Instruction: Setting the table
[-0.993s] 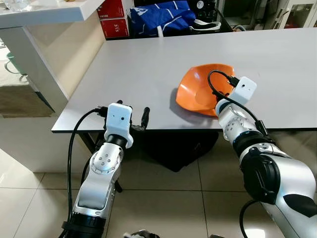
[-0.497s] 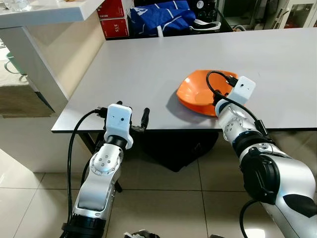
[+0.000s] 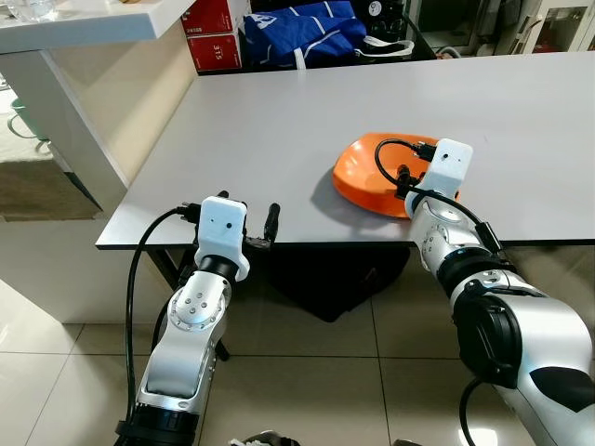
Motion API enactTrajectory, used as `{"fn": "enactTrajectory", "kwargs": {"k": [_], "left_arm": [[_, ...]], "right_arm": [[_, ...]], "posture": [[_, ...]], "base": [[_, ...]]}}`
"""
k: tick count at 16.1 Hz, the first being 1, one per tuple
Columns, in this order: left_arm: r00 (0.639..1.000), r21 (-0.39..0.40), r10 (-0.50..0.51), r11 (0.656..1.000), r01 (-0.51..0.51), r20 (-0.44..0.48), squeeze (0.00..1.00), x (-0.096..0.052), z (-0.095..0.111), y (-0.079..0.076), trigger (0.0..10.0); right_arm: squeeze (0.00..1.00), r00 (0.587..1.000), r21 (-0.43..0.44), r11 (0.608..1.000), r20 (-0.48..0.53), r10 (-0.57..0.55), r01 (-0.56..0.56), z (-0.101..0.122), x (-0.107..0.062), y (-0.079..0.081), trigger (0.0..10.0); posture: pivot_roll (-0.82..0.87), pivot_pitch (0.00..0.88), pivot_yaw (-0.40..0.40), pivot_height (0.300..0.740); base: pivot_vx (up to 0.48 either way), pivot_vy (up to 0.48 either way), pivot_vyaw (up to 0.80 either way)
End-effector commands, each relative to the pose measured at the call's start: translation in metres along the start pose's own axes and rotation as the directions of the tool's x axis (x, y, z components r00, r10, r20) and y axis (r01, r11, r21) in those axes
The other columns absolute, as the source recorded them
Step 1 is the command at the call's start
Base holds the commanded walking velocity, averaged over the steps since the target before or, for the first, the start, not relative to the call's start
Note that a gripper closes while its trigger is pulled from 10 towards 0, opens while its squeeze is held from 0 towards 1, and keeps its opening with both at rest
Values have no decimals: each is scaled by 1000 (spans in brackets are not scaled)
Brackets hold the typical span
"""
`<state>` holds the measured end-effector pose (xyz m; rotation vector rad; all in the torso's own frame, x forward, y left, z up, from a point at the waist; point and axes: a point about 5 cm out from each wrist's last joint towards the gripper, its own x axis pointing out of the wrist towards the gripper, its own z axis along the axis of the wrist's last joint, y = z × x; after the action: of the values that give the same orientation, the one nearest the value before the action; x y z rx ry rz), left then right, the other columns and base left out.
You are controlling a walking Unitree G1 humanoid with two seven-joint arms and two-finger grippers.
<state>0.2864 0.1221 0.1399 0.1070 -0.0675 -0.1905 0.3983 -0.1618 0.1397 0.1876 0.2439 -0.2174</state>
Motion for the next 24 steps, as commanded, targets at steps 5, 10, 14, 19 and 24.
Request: {"fn": "enactTrajectory", "kwargs": {"k": [5,10,14,19,24], "left_arm": [[1000,14,14,1000,-14,2,0,-1,3,5,10000],[1000,16,10,1000,-10,2,0,-1,3,4,10000],[1000,15,8,1000,-8,0,0,-1,3,4,10000],[1000,11,16,1000,-16,1,0,0,3,5,10000],[1000,-3,22,1000,-22,11,0,4,2,4,10000]], "right_arm": [[1000,1000,-51,999,22,3,-2,-5,-1,-3,10000],[1000,1000,-97,995,26,-6,8,-10,-2,-9,10000],[1000,1000,-116,993,25,-15,18,-13,-2,-14,10000],[1000,995,-227,974,94,18,4,-10,-3,-14,10000],[0,956,-306,952,278,94,-5,11,-7,-7,10000]], "posture": [[-79,7,125,740],[-79,9,127,740],[-82,4,132,740],[-92,0,130,740],[-119,0,126,740]], "base": [[0,0,0],[0,0,0],[0,0,0],[0,0,0],[0,0,0]]}}
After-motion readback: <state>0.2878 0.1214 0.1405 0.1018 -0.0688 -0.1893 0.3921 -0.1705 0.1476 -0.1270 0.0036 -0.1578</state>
